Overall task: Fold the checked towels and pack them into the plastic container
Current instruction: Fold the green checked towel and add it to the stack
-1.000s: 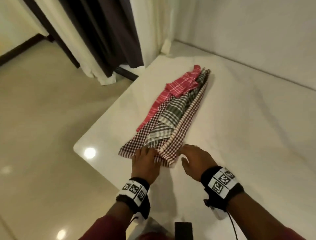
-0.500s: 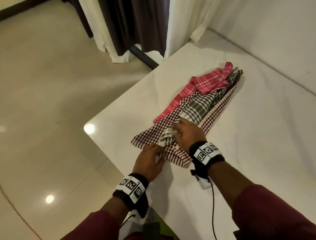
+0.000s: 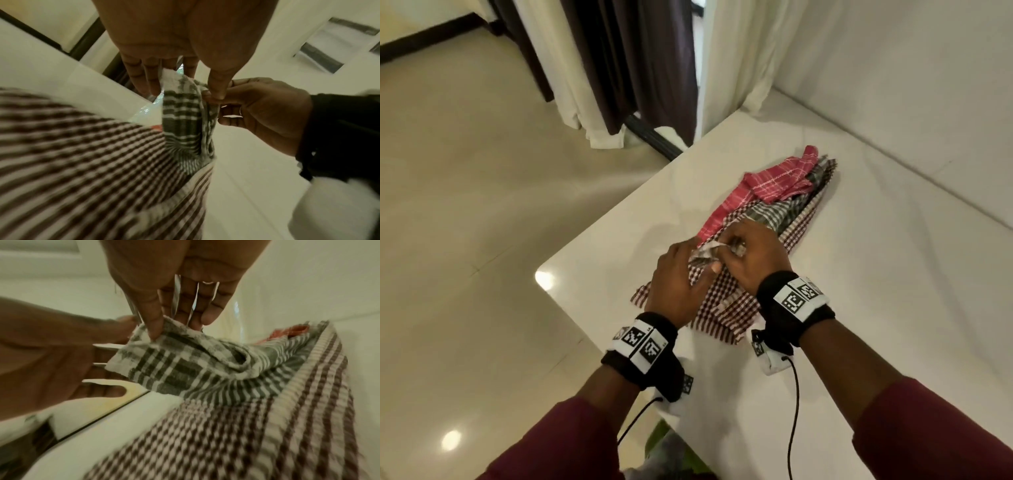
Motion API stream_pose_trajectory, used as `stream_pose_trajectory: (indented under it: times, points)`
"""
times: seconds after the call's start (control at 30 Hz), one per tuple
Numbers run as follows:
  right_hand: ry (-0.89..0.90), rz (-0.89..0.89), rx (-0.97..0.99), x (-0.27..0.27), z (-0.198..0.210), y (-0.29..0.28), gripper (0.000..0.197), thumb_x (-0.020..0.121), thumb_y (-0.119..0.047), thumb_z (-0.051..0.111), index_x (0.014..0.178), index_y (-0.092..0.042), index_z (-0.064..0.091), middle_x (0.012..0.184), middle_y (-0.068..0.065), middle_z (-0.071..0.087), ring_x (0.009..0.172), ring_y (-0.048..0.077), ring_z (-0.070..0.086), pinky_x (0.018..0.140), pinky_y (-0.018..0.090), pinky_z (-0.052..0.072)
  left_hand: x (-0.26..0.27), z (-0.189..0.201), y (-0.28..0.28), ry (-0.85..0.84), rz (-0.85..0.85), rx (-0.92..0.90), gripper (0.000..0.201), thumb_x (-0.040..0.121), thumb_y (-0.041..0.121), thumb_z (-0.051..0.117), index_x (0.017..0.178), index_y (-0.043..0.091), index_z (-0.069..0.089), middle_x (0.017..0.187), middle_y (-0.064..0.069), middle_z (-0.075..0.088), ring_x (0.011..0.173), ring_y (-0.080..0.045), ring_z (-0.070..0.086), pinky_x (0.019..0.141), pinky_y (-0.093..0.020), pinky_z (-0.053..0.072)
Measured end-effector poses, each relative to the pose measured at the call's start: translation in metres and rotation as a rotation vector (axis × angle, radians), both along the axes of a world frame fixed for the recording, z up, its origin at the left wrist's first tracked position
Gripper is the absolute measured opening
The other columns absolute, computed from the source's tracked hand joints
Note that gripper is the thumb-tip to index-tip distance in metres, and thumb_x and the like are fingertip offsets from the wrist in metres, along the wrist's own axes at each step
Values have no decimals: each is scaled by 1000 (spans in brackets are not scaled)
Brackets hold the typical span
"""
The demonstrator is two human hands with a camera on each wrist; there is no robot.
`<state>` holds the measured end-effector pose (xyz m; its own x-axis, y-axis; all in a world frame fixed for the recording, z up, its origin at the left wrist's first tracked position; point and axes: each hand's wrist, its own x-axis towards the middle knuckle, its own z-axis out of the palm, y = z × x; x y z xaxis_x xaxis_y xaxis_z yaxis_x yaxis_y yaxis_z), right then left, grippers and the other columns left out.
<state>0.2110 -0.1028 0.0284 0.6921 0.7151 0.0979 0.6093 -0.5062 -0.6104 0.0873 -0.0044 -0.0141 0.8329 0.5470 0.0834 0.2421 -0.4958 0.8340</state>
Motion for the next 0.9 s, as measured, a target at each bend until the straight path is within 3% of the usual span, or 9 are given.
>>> stream_pose_trajectory:
  times: [0.07, 0.17, 0.23, 0.37, 0.5, 0.63, 0.73, 0.83, 0.9]
  points:
    - [18, -96, 141, 14, 31, -9, 8, 79, -18, 70, 79, -19, 62, 78, -4, 63, 74, 15, 58, 69, 29, 50, 32, 33, 3, -80, -44, -35, 41, 82, 49, 53, 109, 20, 62, 101, 1, 68, 92, -14, 62, 79, -33, 49]
    - [16, -193, 347, 41, 86, -39, 14, 80, -12, 70, 76, -19, 58, 70, -7, 62, 66, 10, 57, 64, 15, 46, 78, 95, -4, -205, -87, -108, 17, 82, 37, 56, 84, 22, 63, 75, 7, 66, 72, -10, 61, 68, -27, 48]
    - [-30, -202, 439, 57, 122, -60, 12, 83, -10, 67, 80, -17, 58, 72, -6, 62, 66, 10, 58, 62, 15, 45, 105, 138, -14, -264, -155, -30, 12, 82, 32, 55, 85, 22, 61, 77, 6, 64, 76, -15, 60, 72, -33, 49]
    - [-220, -255, 623, 81, 201, -120, 11, 89, -8, 59, 86, -17, 55, 73, -8, 59, 66, 8, 55, 61, 13, 41, 156, 234, -54, -335, -203, 326, 15, 72, 31, 52, 84, 24, 58, 85, 2, 61, 80, -22, 56, 73, -36, 46]
    - [-400, -339, 714, 99, 264, -197, 12, 91, -9, 56, 88, -20, 55, 74, -8, 58, 65, 7, 52, 60, 12, 39, 191, 307, -109, -441, -288, 280, 8, 74, 18, 57, 79, 24, 56, 86, 4, 58, 79, -18, 56, 72, -33, 47]
    - [-435, -450, 756, 111, 296, -281, 8, 95, -12, 52, 89, -18, 51, 67, -5, 50, 56, 6, 43, 53, 18, 36, 223, 358, -189, -524, -470, 72, 23, 81, -2, 54, 77, 20, 54, 79, 5, 58, 66, -11, 55, 58, -18, 42]
    - [-411, -514, 724, 112, 305, -338, 8, 97, -17, 52, 89, -16, 51, 58, -9, 46, 48, 5, 36, 48, 22, 31, 241, 378, -244, -478, -580, -168, 28, 85, -10, 44, 78, 16, 53, 72, 0, 52, 57, -12, 47, 50, -20, 40]
    - [-362, -554, 577, 108, 308, -391, 27, 87, -38, 68, 82, -15, 55, 47, -10, 42, 44, 8, 33, 45, 23, 28, 252, 386, -283, -451, -633, -132, 21, 93, -2, 40, 91, 12, 55, 77, 0, 51, 56, -9, 44, 51, -22, 39]
    - [-325, -552, 414, 106, 306, -420, 38, 75, -52, 73, 77, -17, 57, 48, -1, 44, 44, 12, 36, 46, 25, 29, 257, 387, -299, -463, -688, -1, 14, 97, 15, 45, 100, 11, 58, 83, -1, 55, 64, -8, 49, 59, -25, 42]
